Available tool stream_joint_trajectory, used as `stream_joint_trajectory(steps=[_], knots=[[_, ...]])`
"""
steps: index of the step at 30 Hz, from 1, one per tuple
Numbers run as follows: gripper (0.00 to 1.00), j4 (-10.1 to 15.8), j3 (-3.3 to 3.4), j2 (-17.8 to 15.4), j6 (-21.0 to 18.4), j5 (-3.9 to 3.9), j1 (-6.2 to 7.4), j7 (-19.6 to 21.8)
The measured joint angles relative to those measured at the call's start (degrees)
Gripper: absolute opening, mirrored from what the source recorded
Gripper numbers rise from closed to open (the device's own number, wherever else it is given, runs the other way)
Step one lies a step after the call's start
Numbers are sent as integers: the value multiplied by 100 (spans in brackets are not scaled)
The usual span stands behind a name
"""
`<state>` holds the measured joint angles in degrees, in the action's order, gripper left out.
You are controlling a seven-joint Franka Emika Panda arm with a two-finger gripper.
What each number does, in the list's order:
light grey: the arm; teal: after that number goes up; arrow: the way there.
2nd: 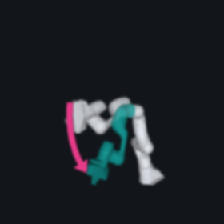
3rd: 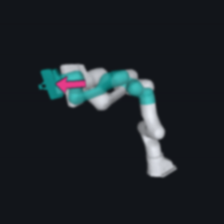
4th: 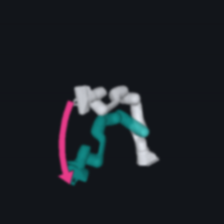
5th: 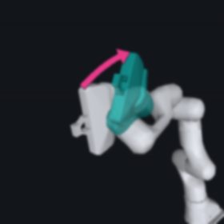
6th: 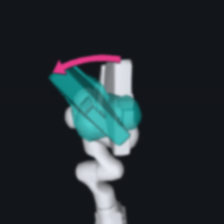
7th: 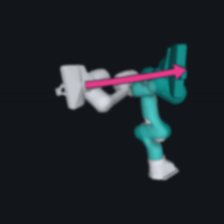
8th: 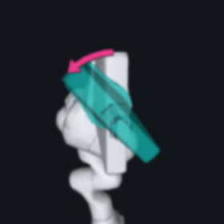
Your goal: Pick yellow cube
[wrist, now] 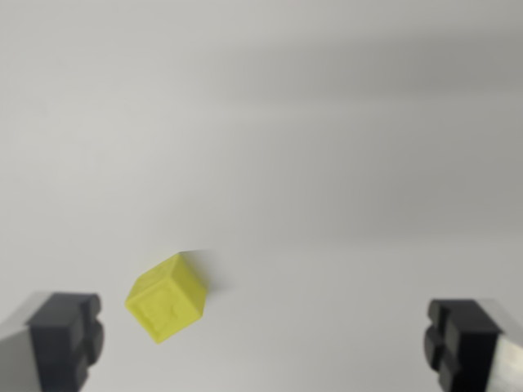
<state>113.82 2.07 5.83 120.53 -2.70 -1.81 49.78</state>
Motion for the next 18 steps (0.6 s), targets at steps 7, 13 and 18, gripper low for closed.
stream_joint_trajectory(steps=[7,13,18], knots=[[100,53,-2,-19,28,0,9,-55],[100,347,-2,-85,252,3,58,-211],[100,592,-2,-126,457,8,101,-339]])
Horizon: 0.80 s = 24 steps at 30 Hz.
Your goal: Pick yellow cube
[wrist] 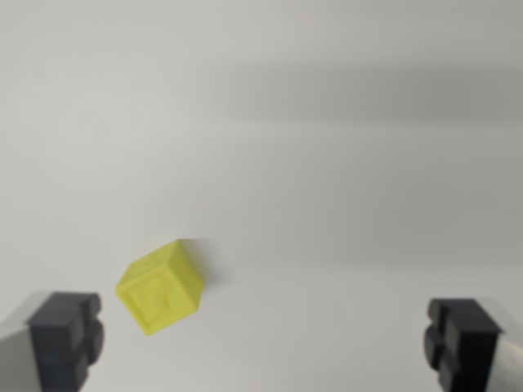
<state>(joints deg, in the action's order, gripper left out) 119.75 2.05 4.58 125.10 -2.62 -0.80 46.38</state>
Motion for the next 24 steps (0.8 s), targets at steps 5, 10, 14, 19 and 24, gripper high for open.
stream_joint_trajectory(steps=[5,10,14,19,24], knots=[[100,239,0,-30,203,6,44,-131],[100,465,0,-50,409,13,89,-261],[100,642,0,-60,572,19,126,-367],[100,853,0,-64,777,28,173,-497],[100,1054,0,-57,984,38,222,-628]])
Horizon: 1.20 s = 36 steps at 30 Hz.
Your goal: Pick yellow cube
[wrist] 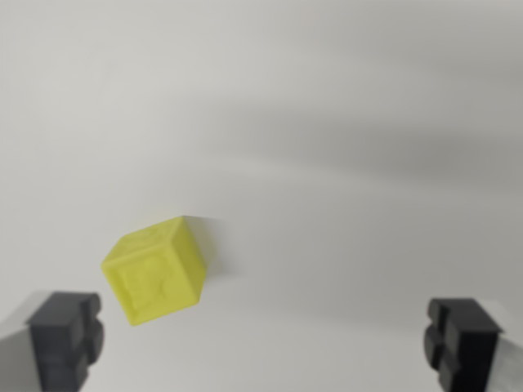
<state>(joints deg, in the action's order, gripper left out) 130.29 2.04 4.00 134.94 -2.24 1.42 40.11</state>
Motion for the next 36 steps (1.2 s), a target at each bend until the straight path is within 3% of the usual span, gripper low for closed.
stream_joint_trajectory(steps=[36], knots=[[100,1195,-2,374,1538,114,398,-953]])
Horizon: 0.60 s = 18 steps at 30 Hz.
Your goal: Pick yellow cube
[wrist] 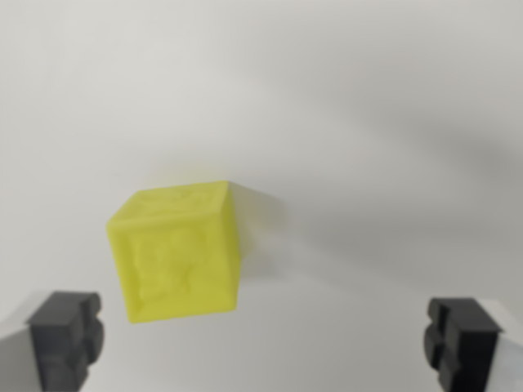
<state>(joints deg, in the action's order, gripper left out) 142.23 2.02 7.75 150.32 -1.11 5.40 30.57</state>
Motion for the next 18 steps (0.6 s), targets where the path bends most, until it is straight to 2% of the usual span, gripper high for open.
stream_joint_trajectory(steps=[18], knots=[[100,413,-3,418,810,121,245,-495]])
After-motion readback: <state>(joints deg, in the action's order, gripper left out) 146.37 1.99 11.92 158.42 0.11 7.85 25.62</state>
